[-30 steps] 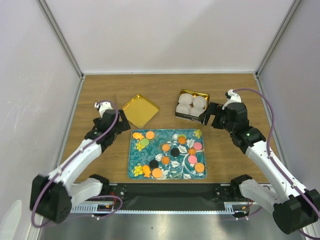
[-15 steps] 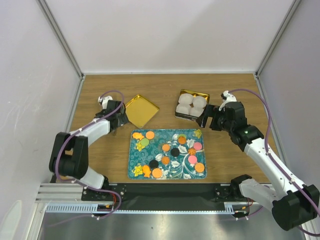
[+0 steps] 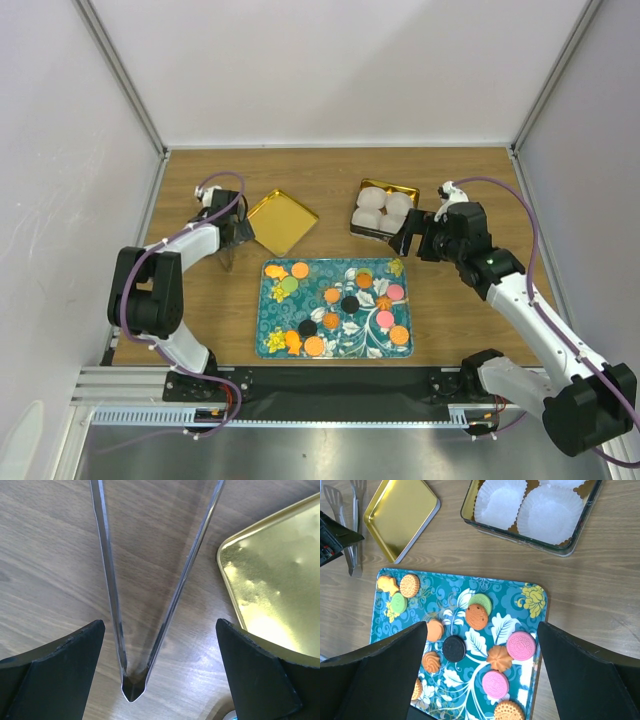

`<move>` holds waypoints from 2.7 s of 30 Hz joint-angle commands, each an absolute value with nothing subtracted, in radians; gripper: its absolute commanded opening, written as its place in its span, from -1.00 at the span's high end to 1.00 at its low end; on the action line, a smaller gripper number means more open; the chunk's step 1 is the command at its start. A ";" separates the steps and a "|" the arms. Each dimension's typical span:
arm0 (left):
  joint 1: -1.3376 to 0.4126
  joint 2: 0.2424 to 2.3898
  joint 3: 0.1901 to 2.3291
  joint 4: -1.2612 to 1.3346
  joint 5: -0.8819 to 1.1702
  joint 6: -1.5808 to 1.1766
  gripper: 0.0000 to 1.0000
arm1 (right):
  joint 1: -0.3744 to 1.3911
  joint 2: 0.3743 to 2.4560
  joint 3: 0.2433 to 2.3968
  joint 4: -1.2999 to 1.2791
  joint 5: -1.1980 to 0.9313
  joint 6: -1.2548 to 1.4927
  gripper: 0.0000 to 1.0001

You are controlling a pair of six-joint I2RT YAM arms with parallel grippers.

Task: Pack the cookies

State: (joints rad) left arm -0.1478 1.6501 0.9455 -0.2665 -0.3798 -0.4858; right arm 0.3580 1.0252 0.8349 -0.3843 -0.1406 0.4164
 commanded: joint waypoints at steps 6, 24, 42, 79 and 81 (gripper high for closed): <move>-0.087 1.672 0.991 -0.314 -0.337 -0.465 -1.00 | 0.357 1.045 0.881 -0.362 -0.172 0.407 -1.00; -0.015 1.861 1.172 -0.406 -0.308 -0.431 -1.00 | 0.362 1.109 0.919 -0.388 -0.232 0.410 -1.00; 0.054 1.917 1.189 -0.387 -0.144 -0.436 -0.61 | 0.390 1.123 0.951 -0.417 -0.230 0.407 -0.99; -0.196 1.309 1.091 -0.603 -0.390 -0.445 -0.14 | 0.402 1.055 0.893 -0.348 -0.222 0.453 -1.00; -0.209 1.260 1.094 -0.624 -0.365 -0.433 -0.14 | 0.402 1.054 0.899 -0.353 -0.210 0.449 -1.00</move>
State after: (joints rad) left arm -0.1940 1.3418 1.0855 -0.5858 -0.3622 -0.4583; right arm 0.3954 1.0691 0.8829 -0.3828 -0.2256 0.4442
